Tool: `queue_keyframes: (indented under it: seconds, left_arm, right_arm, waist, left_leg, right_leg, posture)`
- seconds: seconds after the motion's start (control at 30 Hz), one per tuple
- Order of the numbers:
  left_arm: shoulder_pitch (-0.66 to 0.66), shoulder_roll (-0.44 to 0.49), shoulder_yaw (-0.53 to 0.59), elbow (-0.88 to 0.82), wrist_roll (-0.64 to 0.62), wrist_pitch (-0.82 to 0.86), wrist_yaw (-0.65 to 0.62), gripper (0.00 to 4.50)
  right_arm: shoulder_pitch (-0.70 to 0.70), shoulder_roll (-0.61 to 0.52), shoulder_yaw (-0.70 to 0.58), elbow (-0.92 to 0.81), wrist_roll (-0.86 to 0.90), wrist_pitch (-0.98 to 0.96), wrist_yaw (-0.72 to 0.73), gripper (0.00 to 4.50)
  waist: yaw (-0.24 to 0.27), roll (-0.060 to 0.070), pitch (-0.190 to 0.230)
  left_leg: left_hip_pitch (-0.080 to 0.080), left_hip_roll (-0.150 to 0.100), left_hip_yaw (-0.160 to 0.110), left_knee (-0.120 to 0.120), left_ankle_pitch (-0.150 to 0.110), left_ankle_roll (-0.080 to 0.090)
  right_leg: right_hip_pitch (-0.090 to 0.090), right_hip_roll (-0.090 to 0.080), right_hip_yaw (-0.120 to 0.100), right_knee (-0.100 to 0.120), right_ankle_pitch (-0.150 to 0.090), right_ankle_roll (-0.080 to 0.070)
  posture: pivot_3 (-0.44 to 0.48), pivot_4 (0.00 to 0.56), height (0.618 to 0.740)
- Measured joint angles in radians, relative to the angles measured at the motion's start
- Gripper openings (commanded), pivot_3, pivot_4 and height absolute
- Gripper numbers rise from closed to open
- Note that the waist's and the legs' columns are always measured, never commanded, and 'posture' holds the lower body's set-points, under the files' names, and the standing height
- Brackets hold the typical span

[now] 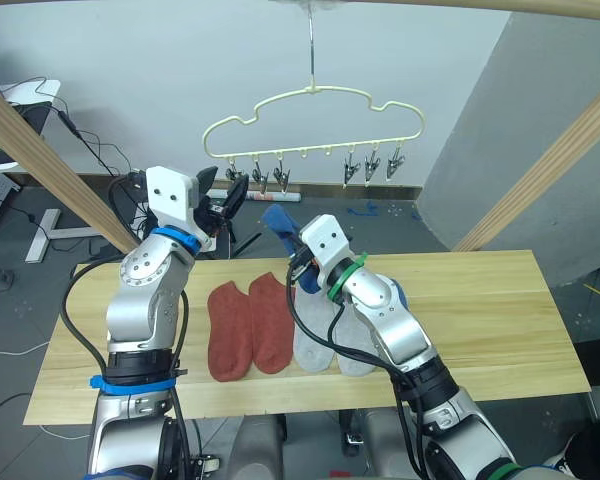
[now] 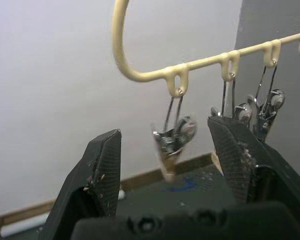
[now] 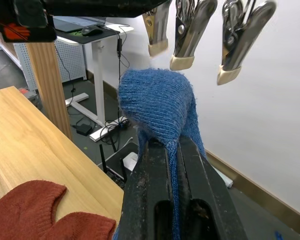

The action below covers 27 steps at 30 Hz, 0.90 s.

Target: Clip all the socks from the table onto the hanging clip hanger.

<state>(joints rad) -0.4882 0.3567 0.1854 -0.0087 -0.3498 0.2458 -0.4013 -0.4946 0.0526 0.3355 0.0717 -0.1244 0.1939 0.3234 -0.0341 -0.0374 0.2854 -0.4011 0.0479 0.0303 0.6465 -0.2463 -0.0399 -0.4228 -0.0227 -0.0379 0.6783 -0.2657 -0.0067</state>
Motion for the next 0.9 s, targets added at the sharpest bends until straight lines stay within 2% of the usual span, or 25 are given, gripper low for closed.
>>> queue_keyframes:
  seconds: [0.07,0.2,0.9]
  left_arm:
    - [-0.006,-0.013,-0.007,0.020,0.023,-0.037,0.007,3.08]
    - [-0.016,-0.036,-0.017,0.062,0.055,-0.085,0.022,2.20]
    - [-0.028,-0.071,-0.021,0.100,0.102,-0.152,0.107,2.20]
  right_arm:
    - [0.000,0.001,0.000,-0.010,0.001,0.009,0.001,0.00]
    - [0.000,0.000,-0.002,-0.018,0.001,0.020,0.000,0.00]
    - [0.000,-0.005,-0.009,-0.052,0.029,0.055,0.002,0.00]
  waist:
    - [-0.001,0.000,0.000]
    - [-0.001,0.000,0.000]
    - [-0.004,0.000,0.000]
  left_leg:
    - [0.000,0.000,0.000,0.000,0.000,0.000]
    - [0.000,0.000,0.000,0.000,0.000,0.000]
    - [0.000,0.000,0.000,0.000,-0.002,0.003]
  right_leg:
    - [0.000,0.000,0.000,0.000,0.000,0.000]
    - [0.000,0.000,0.000,0.000,0.000,0.000]
    - [0.000,0.000,0.000,0.000,0.000,0.000]
  posture:
    - [-0.106,0.272,0.740]
    - [-0.111,0.274,0.740]
    - [-0.114,0.279,0.740]
